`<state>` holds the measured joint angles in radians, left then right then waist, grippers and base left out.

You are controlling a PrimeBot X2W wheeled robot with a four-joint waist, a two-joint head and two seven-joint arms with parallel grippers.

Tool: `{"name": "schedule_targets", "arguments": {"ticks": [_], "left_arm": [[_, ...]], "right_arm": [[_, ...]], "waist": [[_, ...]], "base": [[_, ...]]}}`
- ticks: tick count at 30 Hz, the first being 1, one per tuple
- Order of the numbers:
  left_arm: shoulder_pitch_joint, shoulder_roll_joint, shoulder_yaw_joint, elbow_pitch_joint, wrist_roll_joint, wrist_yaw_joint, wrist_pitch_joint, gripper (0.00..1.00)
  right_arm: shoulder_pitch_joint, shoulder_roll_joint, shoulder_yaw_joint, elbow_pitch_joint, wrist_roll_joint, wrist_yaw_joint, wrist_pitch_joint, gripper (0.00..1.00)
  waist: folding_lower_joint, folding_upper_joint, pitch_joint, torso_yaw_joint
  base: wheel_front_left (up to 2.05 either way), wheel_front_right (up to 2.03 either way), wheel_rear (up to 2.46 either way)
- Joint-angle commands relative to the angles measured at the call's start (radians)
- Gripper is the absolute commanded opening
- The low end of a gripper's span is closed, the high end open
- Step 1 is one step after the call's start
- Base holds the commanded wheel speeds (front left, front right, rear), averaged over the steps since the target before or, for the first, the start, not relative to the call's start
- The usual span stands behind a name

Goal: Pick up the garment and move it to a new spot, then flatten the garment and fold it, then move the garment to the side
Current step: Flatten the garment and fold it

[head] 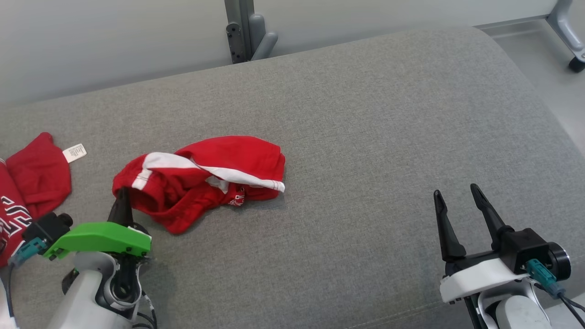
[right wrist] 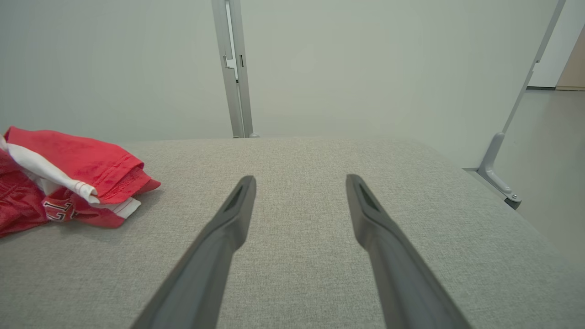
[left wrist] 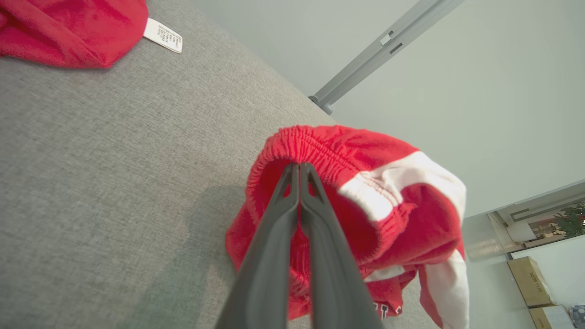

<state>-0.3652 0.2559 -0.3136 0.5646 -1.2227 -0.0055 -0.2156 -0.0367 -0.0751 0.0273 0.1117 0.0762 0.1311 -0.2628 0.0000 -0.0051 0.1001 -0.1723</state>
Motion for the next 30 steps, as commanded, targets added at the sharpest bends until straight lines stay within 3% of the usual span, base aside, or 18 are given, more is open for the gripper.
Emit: {"name": "schedule_targets", "arguments": {"ticks": [1,5,15,19,24,26,27,30], "left_arm": [[-0.039,0.022,-0.006,0.037,0.032,0.023,0.005,0.0],[-0.076,0.037,-0.06,0.129,0.096,0.058,0.021,0.0],[-0.051,-0.024,-0.094,0.23,0.12,-0.022,-0.02,0.0],[-0.021,-0.027,-0.05,0.182,0.145,-0.066,-0.047,0.0],[0.072,-0.041,0.012,0.043,0.211,-0.083,-0.049,0.0],[0.11,-0.045,0.02,-0.007,0.226,-0.084,-0.05,0.49],[0.13,-0.049,0.02,-0.033,0.235,-0.085,-0.05,1.0],[0.195,-0.047,0.027,-0.114,0.264,-0.073,-0.05,1.0]], "right_arm": [[-0.015,0.0,0.005,0.001,0.008,-0.001,-0.003,1.0],[-0.027,0.001,0.015,0.005,0.011,-0.001,-0.003,1.0],[-0.02,0.006,0.013,0.009,0.012,-0.001,-0.003,1.0],[-0.011,0.007,-0.001,0.005,0.009,-0.001,-0.003,1.0],[0.009,0.008,-0.021,0.004,0.001,-0.001,-0.003,1.0],[0.011,0.009,-0.017,0.005,-0.001,-0.001,-0.003,1.0],[0.013,0.009,-0.018,0.005,-0.002,-0.001,-0.003,1.0],[0.019,0.01,-0.016,0.004,-0.003,-0.001,-0.003,1.0]], "waist": [[0.0,0.0051,0.012,-0.004],[0.0,0.0051,0.028,-0.016],[0.0,0.0051,0.048,-0.035],[0.0,0.0051,0.044,-0.033],[0.0,0.0051,0.028,-0.007],[0.0,0.0051,0.022,0.004],[0.0,0.0051,0.018,0.01],[0.0,0.0051,0.005,0.025]], "base": [[0.0,0.0,0.0],[0.0,0.0,0.0],[0.0,0.0,0.0],[0.0,0.0,0.0],[0.0,0.0,0.0],[0.0,0.0,0.0],[0.0,0.0,0.0],[0.0,0.0,0.0]]}}
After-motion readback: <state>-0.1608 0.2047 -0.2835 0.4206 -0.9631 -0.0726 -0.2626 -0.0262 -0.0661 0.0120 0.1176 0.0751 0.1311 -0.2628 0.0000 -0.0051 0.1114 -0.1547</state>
